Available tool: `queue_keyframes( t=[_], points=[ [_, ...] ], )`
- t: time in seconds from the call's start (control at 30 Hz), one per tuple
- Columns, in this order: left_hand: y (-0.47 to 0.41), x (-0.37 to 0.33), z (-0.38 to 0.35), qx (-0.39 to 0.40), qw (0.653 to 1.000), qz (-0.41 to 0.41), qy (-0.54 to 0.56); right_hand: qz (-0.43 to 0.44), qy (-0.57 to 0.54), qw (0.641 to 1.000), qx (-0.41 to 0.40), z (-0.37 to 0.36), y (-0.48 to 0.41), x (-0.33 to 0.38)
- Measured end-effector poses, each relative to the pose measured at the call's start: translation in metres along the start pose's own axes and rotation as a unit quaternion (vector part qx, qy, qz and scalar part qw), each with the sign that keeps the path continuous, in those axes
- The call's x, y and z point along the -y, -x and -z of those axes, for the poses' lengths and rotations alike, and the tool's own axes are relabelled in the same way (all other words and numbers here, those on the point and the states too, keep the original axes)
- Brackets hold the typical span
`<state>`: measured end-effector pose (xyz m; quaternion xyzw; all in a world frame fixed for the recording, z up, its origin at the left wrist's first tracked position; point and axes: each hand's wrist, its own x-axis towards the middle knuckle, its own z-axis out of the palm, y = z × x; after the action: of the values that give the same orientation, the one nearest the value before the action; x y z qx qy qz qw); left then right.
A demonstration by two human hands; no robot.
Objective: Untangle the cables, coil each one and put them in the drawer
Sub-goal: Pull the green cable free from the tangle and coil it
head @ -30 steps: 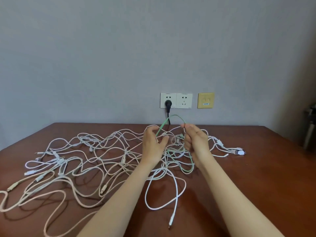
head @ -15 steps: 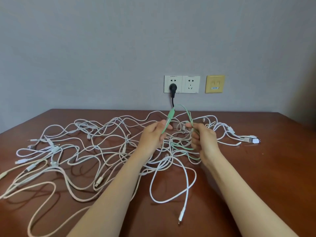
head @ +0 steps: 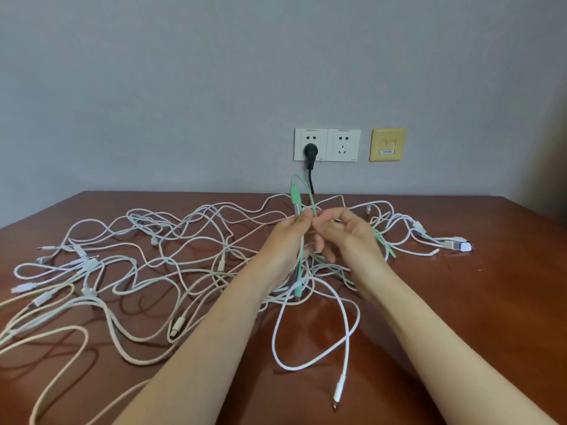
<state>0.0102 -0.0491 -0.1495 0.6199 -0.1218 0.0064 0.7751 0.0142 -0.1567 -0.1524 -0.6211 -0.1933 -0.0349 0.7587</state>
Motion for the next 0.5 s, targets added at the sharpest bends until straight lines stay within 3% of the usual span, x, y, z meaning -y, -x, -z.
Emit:
queue_keyframes(
  t=[0.1,0.23,0.37,0.5],
  points=[
    [0.001,-0.005,0.002,-0.009,0.997,0.016,0.071,0.002,0.047,0.998,0.033,-0.011,0.002,-0.008],
    [0.0,-0.008,0.008,-0.007,0.984,0.022,0.177,0.045,0.216,0.975,0.023,-0.008,0.003,-0.018],
    [-0.002,-0.012,0.013,-0.045,0.957,0.006,0.286,0.075,0.263,0.962,0.007,0.001,0.003,-0.012],
    [-0.005,-0.02,0.029,-0.114,0.922,0.008,0.37,0.067,0.402,0.913,-0.011,0.024,0.002,-0.008]
  ],
)
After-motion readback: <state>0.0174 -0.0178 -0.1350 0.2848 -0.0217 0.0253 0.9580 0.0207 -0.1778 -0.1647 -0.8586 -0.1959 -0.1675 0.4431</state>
